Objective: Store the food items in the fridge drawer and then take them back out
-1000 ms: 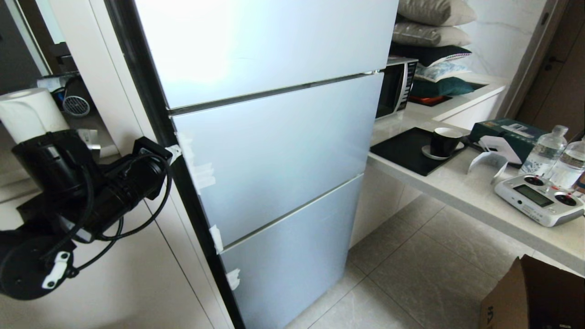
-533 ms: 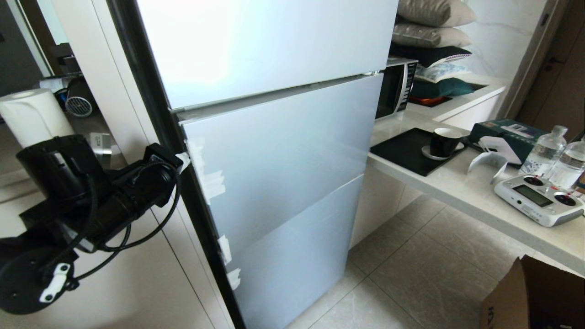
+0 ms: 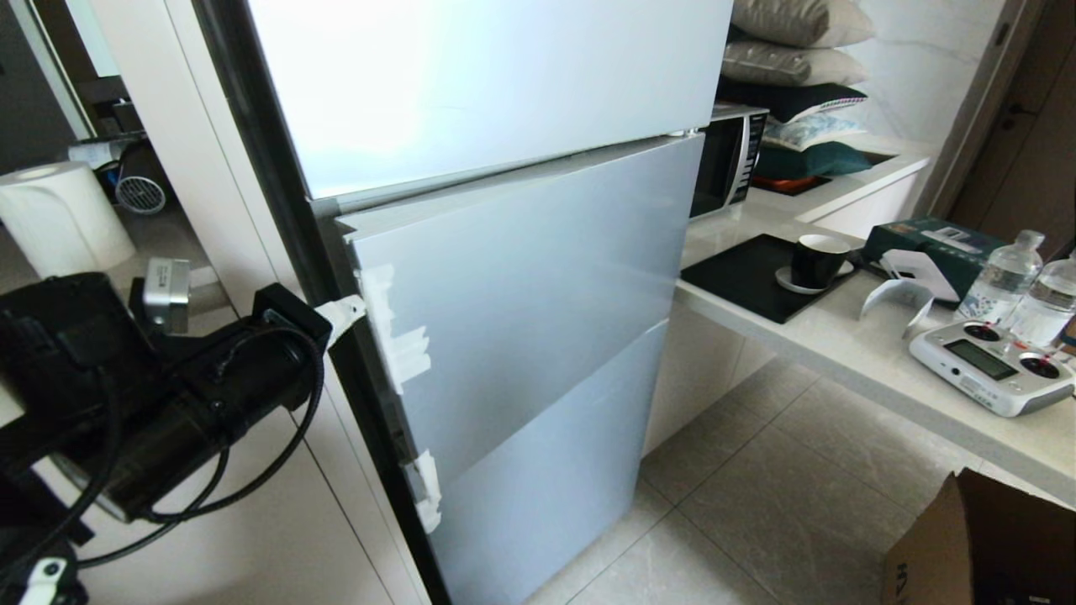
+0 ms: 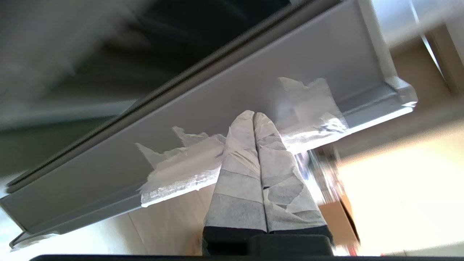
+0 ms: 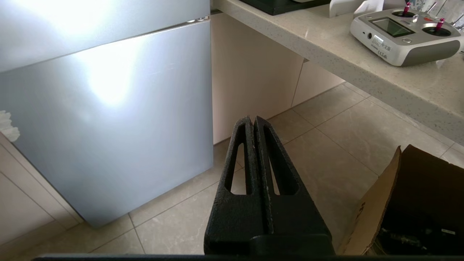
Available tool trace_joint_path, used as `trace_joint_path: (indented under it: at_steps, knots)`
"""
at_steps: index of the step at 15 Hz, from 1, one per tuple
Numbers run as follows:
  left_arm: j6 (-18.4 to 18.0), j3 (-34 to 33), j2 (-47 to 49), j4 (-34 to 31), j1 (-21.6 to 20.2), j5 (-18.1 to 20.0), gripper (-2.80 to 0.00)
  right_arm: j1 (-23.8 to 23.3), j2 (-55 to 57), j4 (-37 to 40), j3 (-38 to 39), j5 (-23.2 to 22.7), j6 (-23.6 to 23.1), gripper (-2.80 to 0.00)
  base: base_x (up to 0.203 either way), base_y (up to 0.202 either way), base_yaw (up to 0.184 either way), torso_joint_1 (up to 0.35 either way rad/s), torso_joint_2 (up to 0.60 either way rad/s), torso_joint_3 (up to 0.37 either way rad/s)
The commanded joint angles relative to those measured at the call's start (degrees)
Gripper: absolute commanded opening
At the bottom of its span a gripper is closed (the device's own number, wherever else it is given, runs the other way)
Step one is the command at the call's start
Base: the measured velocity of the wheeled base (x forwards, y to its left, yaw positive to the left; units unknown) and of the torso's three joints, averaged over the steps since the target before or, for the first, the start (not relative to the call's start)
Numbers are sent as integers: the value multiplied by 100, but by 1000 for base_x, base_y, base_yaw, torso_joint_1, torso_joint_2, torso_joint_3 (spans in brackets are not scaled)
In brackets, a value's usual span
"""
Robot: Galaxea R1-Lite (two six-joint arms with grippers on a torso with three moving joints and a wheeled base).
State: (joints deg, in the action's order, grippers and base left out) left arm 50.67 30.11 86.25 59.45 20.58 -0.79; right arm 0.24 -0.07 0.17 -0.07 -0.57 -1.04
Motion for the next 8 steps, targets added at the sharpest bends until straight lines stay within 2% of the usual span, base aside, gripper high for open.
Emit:
trace_joint_path:
  at_steps: [1, 5, 8]
  knots:
    - [-81, -306, -524, 40, 444, -17, -280, 2, -1, 1, -1, -4, -2, -280, 0, 0, 0, 0, 0, 0]
    - [-283, -604, -791, 33, 1092, 21, -280, 2, -1, 1, -1, -4, -2, -280, 0, 0, 0, 0, 0, 0]
    - [-321, -581, -727, 37, 1236, 6, -280, 2, -1, 1, -1, -4, -2, -280, 0, 0, 0, 0, 0, 0]
